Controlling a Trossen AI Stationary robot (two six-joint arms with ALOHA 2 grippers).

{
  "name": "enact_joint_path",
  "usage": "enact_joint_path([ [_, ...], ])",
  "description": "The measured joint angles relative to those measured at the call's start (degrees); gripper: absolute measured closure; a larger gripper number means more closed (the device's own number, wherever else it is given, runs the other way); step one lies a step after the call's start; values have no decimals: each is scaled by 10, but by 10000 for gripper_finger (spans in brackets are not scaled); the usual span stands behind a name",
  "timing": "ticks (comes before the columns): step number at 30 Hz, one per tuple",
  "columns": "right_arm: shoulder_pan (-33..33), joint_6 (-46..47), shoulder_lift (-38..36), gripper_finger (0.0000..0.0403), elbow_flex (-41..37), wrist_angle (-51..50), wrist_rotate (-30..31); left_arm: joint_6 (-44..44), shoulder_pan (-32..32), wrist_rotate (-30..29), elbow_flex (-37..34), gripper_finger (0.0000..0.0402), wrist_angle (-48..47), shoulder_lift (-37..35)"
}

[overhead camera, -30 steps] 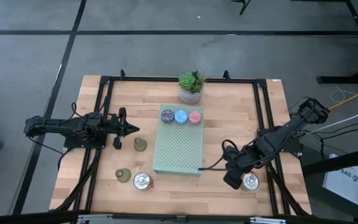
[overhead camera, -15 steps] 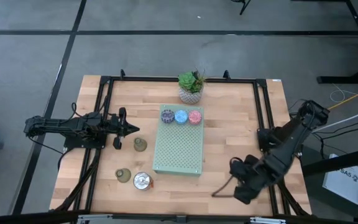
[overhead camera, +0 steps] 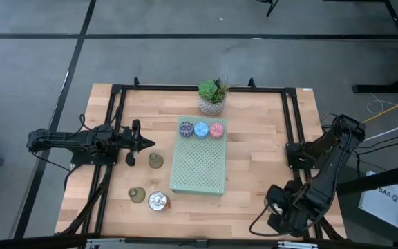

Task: Pick & Place candle stick holders
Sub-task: Put the right silver scented candle on the shelf

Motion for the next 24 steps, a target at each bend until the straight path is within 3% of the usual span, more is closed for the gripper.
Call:
enact_joint_path([
  [4,6,44,7,3,0,-35,-22,0,0,0,0,395,0,0],
  [10,6,48,7,3,0,-38,-4,0,0,0,0,395,0,0],
  [24,10,74,7,3,-68,12,-2,0,0,0,0,395,0,0],
])
